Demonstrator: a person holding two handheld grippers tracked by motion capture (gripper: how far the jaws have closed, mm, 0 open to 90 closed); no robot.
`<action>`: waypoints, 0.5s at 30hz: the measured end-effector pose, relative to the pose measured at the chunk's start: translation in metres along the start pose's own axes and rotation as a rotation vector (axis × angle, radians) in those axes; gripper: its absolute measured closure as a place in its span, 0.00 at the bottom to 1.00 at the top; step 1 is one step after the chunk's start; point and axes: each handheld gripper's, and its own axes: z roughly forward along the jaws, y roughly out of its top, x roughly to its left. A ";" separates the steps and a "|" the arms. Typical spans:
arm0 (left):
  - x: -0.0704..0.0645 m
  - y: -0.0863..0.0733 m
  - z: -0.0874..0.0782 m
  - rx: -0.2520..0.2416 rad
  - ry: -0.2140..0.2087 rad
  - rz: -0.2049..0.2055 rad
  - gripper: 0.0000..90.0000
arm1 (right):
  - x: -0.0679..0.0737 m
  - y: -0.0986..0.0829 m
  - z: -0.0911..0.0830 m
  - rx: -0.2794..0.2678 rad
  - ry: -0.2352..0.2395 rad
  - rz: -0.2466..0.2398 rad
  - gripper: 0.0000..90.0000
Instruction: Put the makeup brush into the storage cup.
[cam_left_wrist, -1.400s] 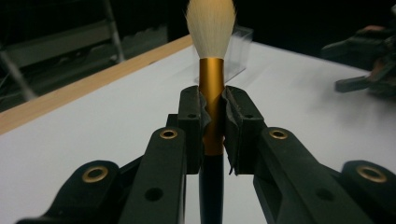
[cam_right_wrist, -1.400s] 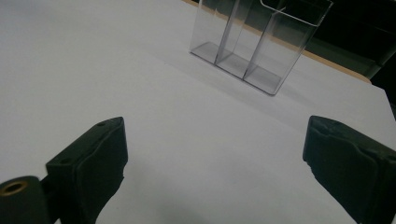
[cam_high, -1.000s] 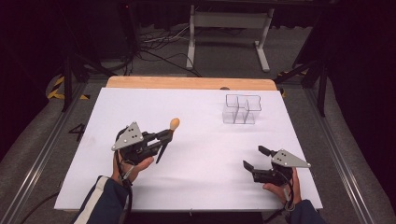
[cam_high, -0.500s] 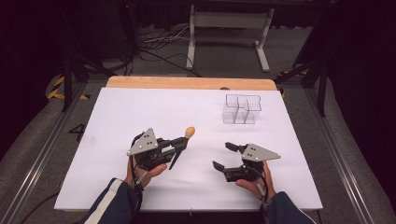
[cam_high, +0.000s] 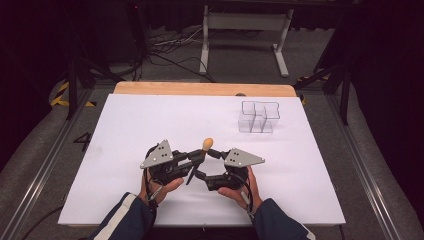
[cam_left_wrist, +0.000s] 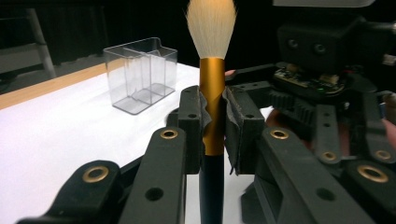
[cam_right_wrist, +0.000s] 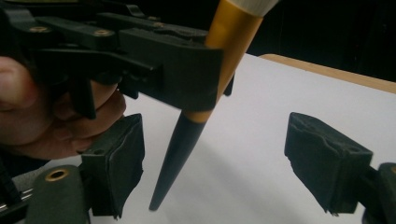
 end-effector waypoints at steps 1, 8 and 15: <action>-0.001 0.000 0.000 0.002 -0.001 -0.001 0.87 | 0.000 0.000 0.002 -0.004 0.001 0.004 0.23; -0.003 0.000 0.002 0.000 -0.015 0.004 0.87 | 0.000 0.000 0.007 -0.008 -0.008 0.017 0.22; -0.004 -0.001 0.004 0.001 -0.027 0.000 0.87 | -0.006 -0.001 0.005 -0.009 -0.043 0.051 0.22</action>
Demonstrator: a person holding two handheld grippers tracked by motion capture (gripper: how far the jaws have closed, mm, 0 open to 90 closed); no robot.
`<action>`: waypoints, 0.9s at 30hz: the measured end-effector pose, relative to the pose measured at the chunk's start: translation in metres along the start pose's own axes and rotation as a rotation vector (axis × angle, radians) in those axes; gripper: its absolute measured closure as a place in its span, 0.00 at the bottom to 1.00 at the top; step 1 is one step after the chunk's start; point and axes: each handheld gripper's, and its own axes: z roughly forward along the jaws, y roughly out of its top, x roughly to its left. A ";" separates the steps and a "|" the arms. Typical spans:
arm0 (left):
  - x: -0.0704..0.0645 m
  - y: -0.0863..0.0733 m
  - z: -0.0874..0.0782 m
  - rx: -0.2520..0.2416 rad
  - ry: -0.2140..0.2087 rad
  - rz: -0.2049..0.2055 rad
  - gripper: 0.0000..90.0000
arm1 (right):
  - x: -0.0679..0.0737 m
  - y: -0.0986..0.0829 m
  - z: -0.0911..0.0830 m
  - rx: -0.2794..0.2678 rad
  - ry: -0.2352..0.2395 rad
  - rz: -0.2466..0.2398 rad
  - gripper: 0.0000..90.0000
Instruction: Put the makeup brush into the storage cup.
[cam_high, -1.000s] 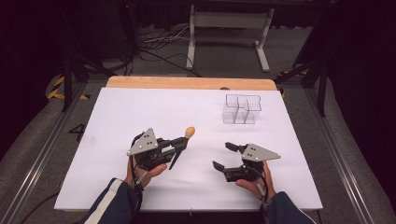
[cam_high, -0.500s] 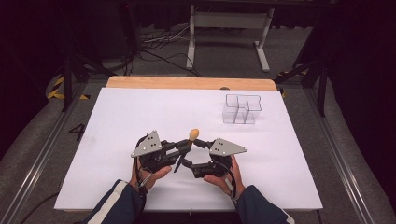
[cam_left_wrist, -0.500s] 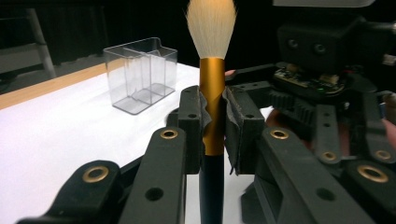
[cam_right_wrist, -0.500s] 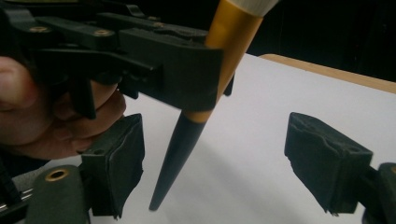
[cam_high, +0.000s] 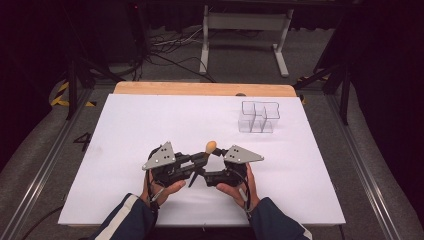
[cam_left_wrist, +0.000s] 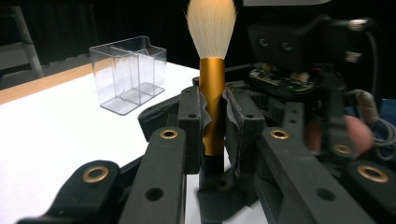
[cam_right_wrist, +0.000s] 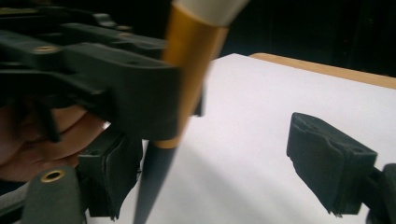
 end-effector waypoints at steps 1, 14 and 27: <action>0.000 0.000 0.001 0.006 0.002 0.004 0.87 | -0.001 0.000 0.000 0.003 0.006 0.005 0.23; 0.000 -0.001 0.000 0.010 0.029 0.004 0.87 | 0.002 -0.001 -0.004 0.004 0.040 -0.038 0.55; 0.001 -0.003 0.002 0.031 0.030 0.016 0.87 | 0.000 -0.001 -0.005 0.027 0.098 -0.031 0.79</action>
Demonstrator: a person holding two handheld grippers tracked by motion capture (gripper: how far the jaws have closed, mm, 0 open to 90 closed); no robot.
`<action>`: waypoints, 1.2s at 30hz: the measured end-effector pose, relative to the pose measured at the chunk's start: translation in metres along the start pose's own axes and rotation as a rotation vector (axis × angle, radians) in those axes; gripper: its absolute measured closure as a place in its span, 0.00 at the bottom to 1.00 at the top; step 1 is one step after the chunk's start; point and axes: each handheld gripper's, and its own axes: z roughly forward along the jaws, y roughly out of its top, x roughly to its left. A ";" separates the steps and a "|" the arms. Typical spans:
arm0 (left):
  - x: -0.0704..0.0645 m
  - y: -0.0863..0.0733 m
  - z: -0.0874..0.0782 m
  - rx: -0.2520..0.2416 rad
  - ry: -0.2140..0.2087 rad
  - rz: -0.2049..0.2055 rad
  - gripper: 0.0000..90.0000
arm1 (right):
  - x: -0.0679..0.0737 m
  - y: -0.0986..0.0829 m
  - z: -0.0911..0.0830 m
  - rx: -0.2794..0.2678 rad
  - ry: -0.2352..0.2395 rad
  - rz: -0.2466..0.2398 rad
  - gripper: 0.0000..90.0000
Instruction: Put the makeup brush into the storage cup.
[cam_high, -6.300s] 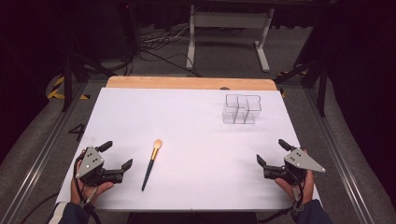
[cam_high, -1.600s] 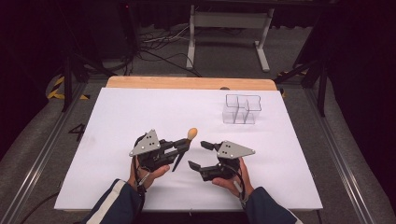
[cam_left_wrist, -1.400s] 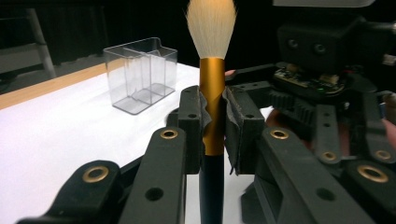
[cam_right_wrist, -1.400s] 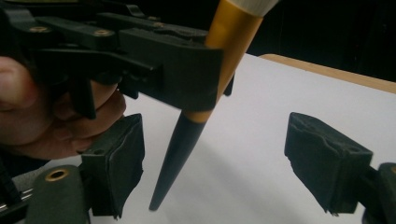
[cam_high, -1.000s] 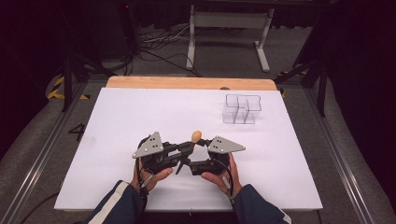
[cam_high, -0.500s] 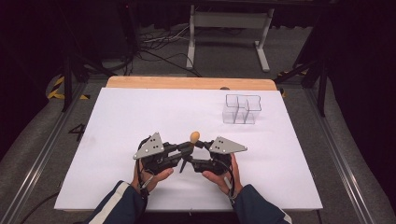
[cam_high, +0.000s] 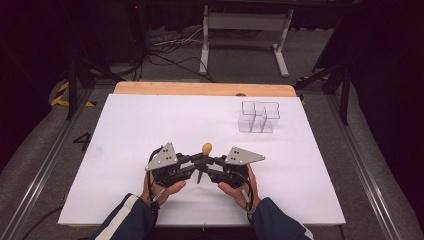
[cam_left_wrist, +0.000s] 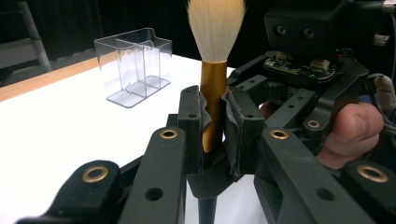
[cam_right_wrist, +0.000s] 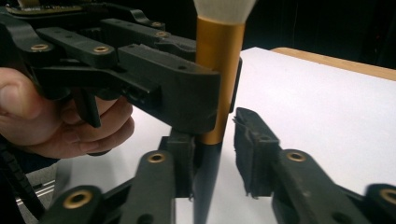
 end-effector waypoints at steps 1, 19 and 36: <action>0.001 0.000 0.000 -0.001 0.000 -0.002 0.87 | 0.000 0.000 0.000 0.002 -0.001 -0.001 0.81; 0.001 -0.002 0.001 0.016 0.009 0.014 0.86 | 0.007 0.000 -0.001 0.036 -0.079 -0.102 0.87; 0.004 0.004 -0.014 0.058 0.111 0.183 0.71 | -0.001 -0.002 -0.007 0.059 -0.137 -0.107 0.87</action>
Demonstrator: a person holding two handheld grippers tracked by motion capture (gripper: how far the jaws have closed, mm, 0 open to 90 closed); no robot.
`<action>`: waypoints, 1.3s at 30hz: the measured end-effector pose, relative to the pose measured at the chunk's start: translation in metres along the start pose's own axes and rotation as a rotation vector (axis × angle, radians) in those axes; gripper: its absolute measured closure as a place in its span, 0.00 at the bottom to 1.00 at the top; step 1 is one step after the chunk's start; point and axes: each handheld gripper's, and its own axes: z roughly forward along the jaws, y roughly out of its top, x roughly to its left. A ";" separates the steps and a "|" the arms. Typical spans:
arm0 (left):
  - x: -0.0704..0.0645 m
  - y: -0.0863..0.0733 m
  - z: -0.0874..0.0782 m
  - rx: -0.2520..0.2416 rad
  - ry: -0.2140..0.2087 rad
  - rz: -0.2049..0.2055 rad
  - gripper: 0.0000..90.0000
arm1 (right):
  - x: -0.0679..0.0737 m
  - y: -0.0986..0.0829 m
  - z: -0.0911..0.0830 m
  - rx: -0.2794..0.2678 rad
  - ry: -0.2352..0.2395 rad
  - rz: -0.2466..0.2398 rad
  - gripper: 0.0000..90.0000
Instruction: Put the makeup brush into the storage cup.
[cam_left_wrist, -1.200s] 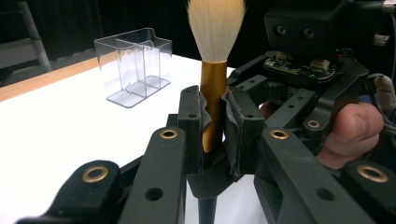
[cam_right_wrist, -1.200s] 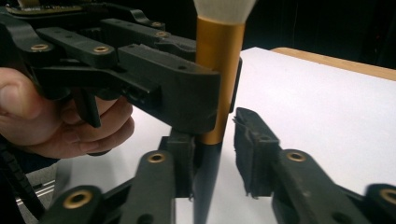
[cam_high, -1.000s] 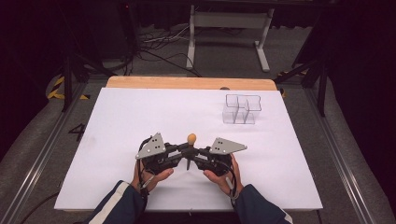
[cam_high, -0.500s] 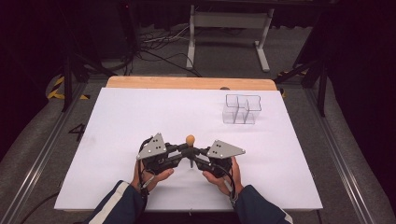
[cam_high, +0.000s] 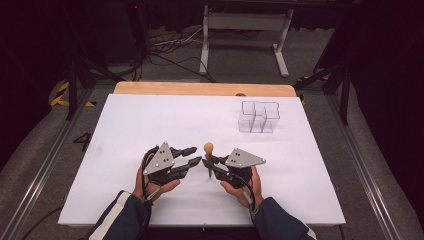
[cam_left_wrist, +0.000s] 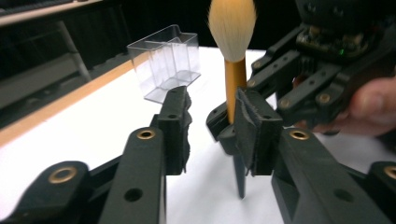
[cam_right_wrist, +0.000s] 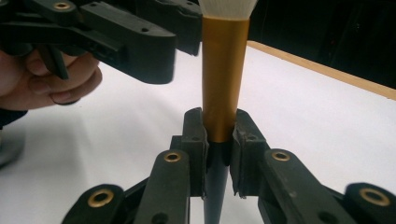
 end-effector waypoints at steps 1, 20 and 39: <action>0.000 0.000 0.000 0.002 0.010 0.005 0.69 | -0.001 0.000 0.000 0.002 -0.002 -0.001 0.87; 0.003 -0.003 -0.003 0.087 0.123 0.053 0.25 | -0.008 0.002 -0.008 0.000 -0.037 -0.023 0.87; 0.031 -0.030 -0.042 0.079 0.208 -0.078 0.05 | -0.011 0.003 -0.014 -0.006 -0.046 -0.032 0.87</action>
